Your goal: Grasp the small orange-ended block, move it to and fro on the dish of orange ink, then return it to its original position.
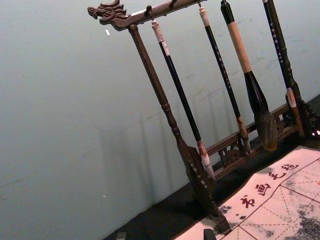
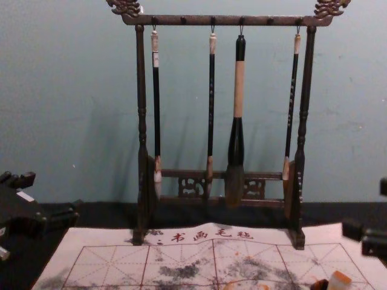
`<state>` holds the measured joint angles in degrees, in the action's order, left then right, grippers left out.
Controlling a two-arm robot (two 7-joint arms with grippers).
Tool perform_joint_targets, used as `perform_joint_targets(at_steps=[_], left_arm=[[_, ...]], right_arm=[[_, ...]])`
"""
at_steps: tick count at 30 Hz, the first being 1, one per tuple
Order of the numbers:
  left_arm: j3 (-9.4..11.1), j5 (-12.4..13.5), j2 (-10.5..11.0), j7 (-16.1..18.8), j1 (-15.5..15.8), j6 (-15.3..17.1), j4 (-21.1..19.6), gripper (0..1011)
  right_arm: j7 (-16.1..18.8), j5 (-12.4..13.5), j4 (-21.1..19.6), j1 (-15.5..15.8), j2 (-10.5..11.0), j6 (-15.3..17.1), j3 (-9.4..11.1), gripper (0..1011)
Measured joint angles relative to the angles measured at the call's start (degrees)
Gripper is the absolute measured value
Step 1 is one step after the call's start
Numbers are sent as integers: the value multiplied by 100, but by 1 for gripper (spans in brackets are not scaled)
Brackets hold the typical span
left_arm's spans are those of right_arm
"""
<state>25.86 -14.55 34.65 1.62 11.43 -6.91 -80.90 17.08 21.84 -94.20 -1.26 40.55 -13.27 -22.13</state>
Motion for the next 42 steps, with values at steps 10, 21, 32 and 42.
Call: perform_joint_targets(at_steps=[10, 21, 32, 42], left_arm=[[0, 0, 0, 0, 0, 0, 0, 1001], [0, 0, 0, 0, 0, 0, 0, 1001], [0, 0, 0, 0, 0, 0, 0, 1001], [0, 0, 0, 0, 0, 0, 0, 1001]], right_arm=[[541, 158, 63, 30, -96, 334, -134, 1000], [712, 71, 288, -31, -255, 616, -185, 1000], [796, -30, 544, -59, -469, 794, -149, 1000], [880, -6, 638, -62, -627, 956, -24, 1000]])
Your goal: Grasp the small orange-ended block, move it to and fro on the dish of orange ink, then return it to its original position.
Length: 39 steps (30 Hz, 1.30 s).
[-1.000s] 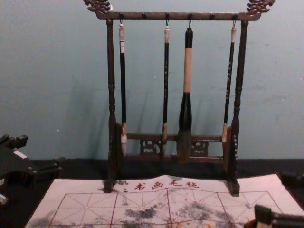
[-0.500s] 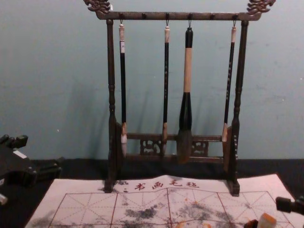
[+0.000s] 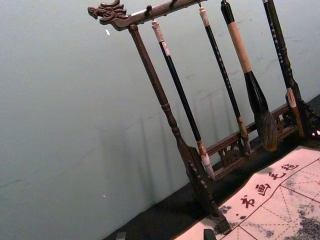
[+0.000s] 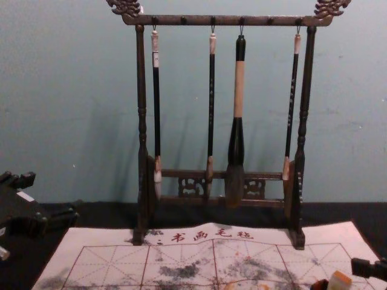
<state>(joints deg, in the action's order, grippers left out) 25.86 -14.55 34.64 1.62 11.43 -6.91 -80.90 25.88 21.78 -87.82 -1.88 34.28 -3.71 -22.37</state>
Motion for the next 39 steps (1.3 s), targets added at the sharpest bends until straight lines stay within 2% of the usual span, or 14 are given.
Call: perform_joint_targets(at_steps=[12, 32, 39], left_arm=[[0, 0, 0, 0, 0, 0, 0, 1001], [0, 0, 0, 0, 0, 0, 0, 1001], [0, 0, 0, 0, 0, 0, 0, 1001]], right_arm=[[101, -19, 20, 11, -141, 189, 121, 1000], [96, -20, 18, 14, -128, 166, 110, 1000], [92, -19, 14, 14, -125, 162, 107, 882]])
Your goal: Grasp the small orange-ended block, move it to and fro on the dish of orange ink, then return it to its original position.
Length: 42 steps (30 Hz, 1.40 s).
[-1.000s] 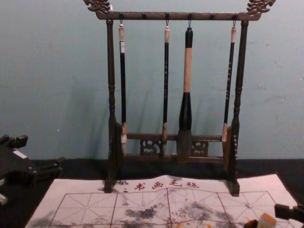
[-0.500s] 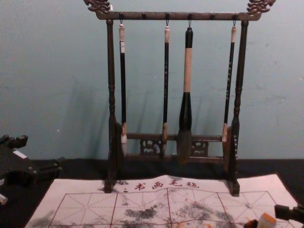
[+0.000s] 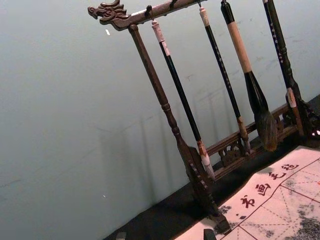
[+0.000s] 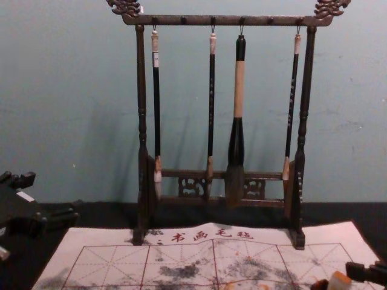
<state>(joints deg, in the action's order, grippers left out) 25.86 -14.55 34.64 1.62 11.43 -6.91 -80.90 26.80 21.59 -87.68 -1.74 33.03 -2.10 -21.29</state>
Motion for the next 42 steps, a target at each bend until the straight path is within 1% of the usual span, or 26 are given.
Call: perform_joint_targets(at_steps=[10, 11, 14, 16, 17, 19, 20, 23, 24, 27, 42], left_arm=[[0, 0, 0, 0, 0, 0, 0, 1001], [0, 0, 0, 0, 0, 0, 0, 1001], [0, 0, 0, 0, 0, 0, 0, 1001], [0, 0, 0, 0, 0, 0, 0, 1001], [0, 0, 0, 0, 0, 0, 0, 1001], [0, 0, 1, 0, 0, 0, 0, 1001], [0, 0, 0, 0, 0, 0, 0, 1001], [0, 0, 0, 0, 0, 0, 0, 1001], [0, 0, 0, 0, 0, 0, 0, 1001], [0, 0, 0, 0, 0, 0, 0, 1001], [0, 0, 0, 0, 0, 0, 0, 1001]], right_arm=[[-2, 1, -1, 0, 2, -7, 0, 563], [-2, 1, -1, 0, 2, -7, 0, 563], [-2, 1, 0, 0, 2, -7, 0, 432], [-2, 1, 0, 0, 2, -7, 0, 390], [-2, 1, 0, 0, 2, -8, 0, 332], [-2, 2, -1, 0, 2, -8, 0, 292], [-2, 1, 0, 0, 2, -7, 0, 229], [-2, 1, 0, 0, 2, -8, 1, 173], [-3, 1, 0, 0, 2, -8, 1, 122], [-3, 2, 0, 0, 2, -8, 1, 85], [-2, 1, 0, 0, 2, -7, 1, 85]])
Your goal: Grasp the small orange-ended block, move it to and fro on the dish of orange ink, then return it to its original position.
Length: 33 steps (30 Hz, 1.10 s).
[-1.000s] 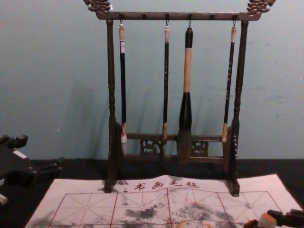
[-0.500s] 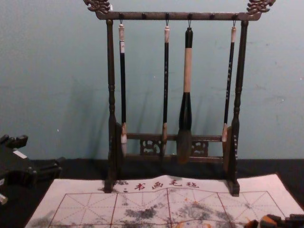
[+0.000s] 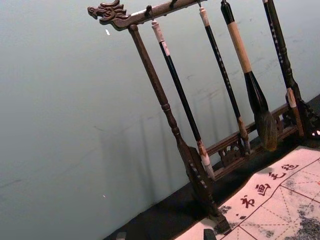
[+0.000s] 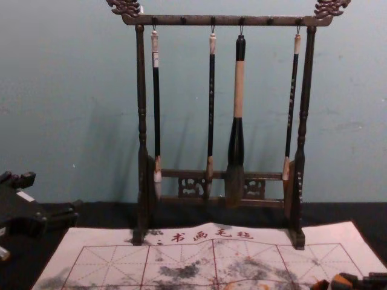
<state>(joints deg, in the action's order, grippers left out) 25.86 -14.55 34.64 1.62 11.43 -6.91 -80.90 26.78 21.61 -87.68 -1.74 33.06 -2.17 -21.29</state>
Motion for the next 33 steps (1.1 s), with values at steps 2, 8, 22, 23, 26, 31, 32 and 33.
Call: perform_joint_targets(at_steps=[2, 8, 22, 23, 26, 31, 32, 33], left_arm=[[0, 0, 0, 0, 0, 0, 0, 1001], [0, 0, 0, 0, 0, 0, 0, 1001], [0, 0, 0, 0, 0, 0, 0, 1001], [0, 0, 0, 0, 0, 0, 0, 1001], [0, 0, 0, 0, 0, 0, 0, 1001], [0, 0, 0, 0, 0, 0, 0, 1001], [0, 0, 0, 0, 0, 0, 0, 1001], [0, 0, 0, 0, 0, 0, 0, 1001]], right_arm=[[0, 0, 0, 0, 0, 0, 0, 85], [-5, -55, -8, 15, -18, 1, 29, 85], [-46, -223, -215, 110, -84, 53, 259, 85], [-50, -222, -254, 120, -85, 68, 294, 85], [-58, -200, -344, 140, -84, 101, 377, 85], [-54, -84, -536, 153, -69, 127, 522, 85], [-51, -67, -569, 154, -67, 127, 540, 85], [-32, -18, -641, 152, -61, 125, 580, 85]])
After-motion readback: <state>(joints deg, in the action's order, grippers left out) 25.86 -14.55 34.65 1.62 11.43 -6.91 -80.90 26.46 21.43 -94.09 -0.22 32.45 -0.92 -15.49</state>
